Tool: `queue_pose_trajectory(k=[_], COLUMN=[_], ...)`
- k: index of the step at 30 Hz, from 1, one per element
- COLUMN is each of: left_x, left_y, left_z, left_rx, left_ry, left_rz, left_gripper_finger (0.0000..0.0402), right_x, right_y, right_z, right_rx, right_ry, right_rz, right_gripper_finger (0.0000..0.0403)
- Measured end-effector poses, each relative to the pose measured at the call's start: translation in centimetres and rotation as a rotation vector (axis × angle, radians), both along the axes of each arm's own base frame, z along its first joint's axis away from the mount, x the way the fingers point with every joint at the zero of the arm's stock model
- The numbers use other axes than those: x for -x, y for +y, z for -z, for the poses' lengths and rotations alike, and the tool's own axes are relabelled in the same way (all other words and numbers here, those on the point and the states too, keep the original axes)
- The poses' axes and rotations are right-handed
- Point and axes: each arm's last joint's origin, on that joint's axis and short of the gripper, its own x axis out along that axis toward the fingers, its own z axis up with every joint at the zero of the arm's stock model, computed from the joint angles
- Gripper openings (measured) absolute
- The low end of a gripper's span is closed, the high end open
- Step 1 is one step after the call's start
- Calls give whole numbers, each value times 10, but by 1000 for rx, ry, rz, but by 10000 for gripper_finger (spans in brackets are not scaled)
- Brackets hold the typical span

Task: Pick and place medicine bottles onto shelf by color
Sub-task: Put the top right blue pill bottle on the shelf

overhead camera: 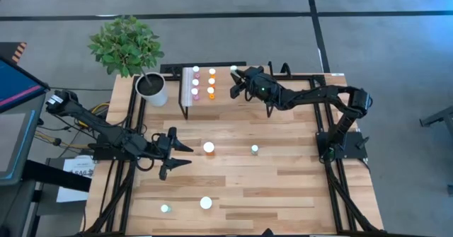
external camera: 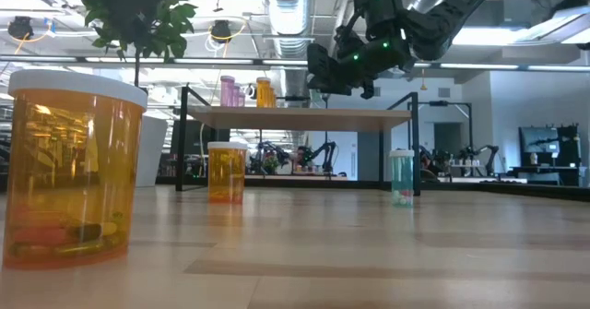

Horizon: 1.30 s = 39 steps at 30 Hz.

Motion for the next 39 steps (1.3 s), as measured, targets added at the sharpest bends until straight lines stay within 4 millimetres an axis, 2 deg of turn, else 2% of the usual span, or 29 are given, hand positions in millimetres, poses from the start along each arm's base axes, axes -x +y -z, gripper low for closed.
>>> queue_pose_trajectory(k=[9,21,39], left_x=[0,0,0], left_y=[0,0,0], left_z=[0,0,0], left_rx=[-13,-16,-18], left_ry=[-2,-3,-3], left_rz=[-7,-7,-7], left_gripper_finger=[192,192,192], right_x=[0,0,4], right_y=[0,1,-6], right_z=[-1,4,7], right_rx=[4,-3,-31], right_ry=[-5,57,73], right_rz=[-1,-4,25], right_gripper_finger=[165,147,148])
